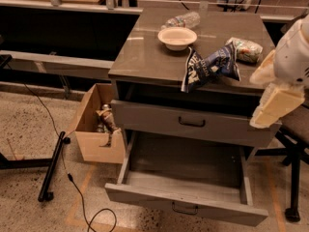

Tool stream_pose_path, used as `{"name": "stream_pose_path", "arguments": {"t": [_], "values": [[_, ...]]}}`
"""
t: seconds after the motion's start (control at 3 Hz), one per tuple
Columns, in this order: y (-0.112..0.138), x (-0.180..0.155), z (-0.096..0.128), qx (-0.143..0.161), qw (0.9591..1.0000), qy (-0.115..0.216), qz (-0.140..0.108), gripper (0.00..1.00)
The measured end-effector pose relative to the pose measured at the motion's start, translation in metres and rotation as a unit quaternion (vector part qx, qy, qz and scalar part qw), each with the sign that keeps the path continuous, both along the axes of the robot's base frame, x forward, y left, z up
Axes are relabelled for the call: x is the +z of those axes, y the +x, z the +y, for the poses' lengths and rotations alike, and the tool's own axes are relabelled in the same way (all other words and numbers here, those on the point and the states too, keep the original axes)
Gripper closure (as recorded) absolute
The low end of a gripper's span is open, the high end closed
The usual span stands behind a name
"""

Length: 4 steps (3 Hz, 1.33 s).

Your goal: Place water bottle into middle drawer

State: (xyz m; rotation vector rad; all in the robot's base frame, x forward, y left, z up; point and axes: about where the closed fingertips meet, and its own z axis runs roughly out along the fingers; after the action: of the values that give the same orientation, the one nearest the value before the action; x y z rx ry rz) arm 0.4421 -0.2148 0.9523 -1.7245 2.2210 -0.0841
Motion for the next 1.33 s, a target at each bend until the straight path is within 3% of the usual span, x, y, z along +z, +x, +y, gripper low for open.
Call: {"name": "stream_pose_path", "arguments": {"t": [0.67,1.0,1.33], "values": [[0.014,-0.12,0.004,-0.001,0.9995,0.021,0.024,0.82],[0.018,-0.128,0.006,-0.001,0.9995,0.024,0.02,1.0],[0.017,-0.127,0.006,-0.001,0.9995,0.023,0.021,1.0]]}}
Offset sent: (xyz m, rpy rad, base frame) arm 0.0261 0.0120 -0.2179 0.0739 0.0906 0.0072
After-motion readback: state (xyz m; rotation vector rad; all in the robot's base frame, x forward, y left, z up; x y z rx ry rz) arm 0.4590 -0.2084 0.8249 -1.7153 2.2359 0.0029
